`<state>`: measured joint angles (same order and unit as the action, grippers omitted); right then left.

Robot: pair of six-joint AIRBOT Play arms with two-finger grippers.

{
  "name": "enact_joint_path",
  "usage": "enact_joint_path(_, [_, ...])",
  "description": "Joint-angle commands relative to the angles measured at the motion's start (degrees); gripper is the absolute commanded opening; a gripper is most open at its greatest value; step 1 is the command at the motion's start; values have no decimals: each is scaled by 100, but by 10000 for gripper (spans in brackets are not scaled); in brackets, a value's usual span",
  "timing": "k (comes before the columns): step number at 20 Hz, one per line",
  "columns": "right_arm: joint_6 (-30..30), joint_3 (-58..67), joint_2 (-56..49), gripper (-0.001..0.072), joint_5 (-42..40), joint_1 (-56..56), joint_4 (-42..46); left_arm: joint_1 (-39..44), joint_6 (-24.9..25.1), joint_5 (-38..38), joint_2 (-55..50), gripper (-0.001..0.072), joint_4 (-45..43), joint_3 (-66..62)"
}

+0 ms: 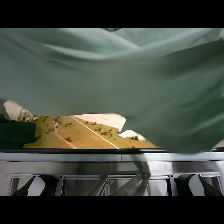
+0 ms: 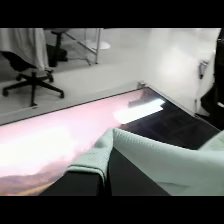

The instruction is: Fold the shirts.

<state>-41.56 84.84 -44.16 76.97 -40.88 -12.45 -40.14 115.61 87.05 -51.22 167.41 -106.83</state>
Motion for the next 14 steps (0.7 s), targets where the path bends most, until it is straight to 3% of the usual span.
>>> enact_joint_path(1, [-92, 295, -197, 16, -348, -20, 671, 407, -275, 343, -385, 22, -4, -234])
enact_joint_path(3, [-94, 291, -634, 17, -350, 404, 1012, 1141, -275, 498, -706, 22, -271, 402])
enact_joint_path(7, [-181, 289, -2129, 16, -372, 1932, 2111, 2341, 35, 111, -1541, 23, -1471, 1757])
enact_joint_path(10, [-468, 289, -3447, 17, -372, 2498, 2712, 2643, 393, -166, -2590, 22, -1707, 2437])
enact_joint_path(14, [-584, 289, -5115, 17, -610, 2677, 2811, 2632, 737, -411, -4380, 23, -1788, 2461])
